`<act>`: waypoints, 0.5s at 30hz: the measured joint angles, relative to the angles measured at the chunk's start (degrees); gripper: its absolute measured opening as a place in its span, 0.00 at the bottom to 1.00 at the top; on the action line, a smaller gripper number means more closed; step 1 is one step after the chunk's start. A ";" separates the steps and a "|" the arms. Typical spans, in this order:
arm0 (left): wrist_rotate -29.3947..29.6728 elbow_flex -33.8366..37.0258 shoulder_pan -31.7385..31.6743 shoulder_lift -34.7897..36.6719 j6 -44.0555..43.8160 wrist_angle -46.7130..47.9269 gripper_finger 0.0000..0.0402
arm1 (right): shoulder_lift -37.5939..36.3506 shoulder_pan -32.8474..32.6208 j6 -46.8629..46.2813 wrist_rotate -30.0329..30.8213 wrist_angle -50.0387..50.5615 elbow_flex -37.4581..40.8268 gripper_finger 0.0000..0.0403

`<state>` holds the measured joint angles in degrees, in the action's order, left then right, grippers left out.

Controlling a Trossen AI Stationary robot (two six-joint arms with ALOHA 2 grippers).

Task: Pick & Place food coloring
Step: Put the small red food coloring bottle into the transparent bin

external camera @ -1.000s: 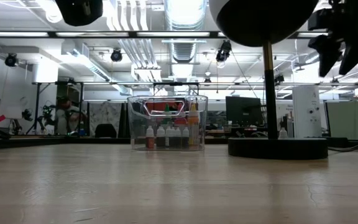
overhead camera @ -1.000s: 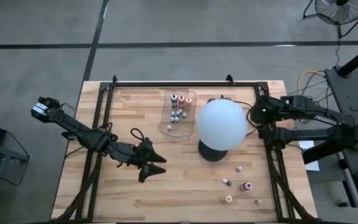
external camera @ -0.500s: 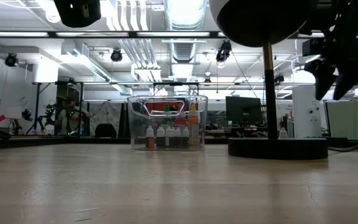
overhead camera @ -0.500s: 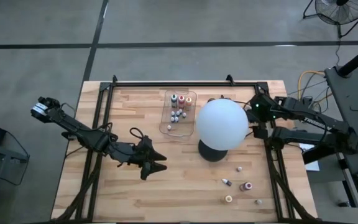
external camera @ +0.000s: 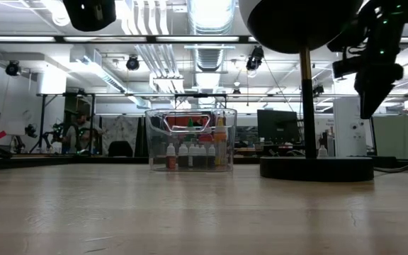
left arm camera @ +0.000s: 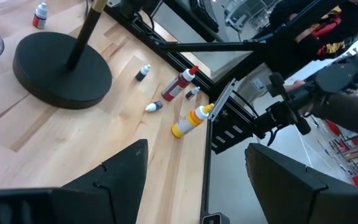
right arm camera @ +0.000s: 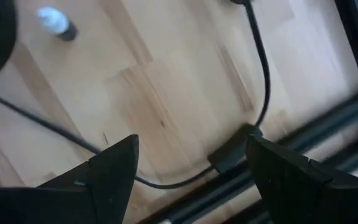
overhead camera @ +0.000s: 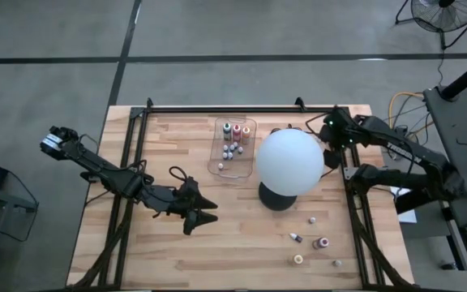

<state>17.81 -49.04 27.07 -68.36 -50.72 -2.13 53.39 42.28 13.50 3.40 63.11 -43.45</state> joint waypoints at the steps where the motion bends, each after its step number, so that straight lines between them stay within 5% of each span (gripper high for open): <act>1: -0.25 0.00 0.00 0.00 0.30 0.00 0.60 | 0.83 0.00 -1.32 0.00 -0.04 -0.42 0.71; 15: -2.39 0.00 0.00 0.05 3.32 0.02 0.60 | 15.12 0.00 -26.42 -3.40 -3.42 -1.98 0.70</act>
<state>15.42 -49.04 27.07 -68.32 -47.40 -2.11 68.50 42.28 -12.92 0.00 59.69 -45.43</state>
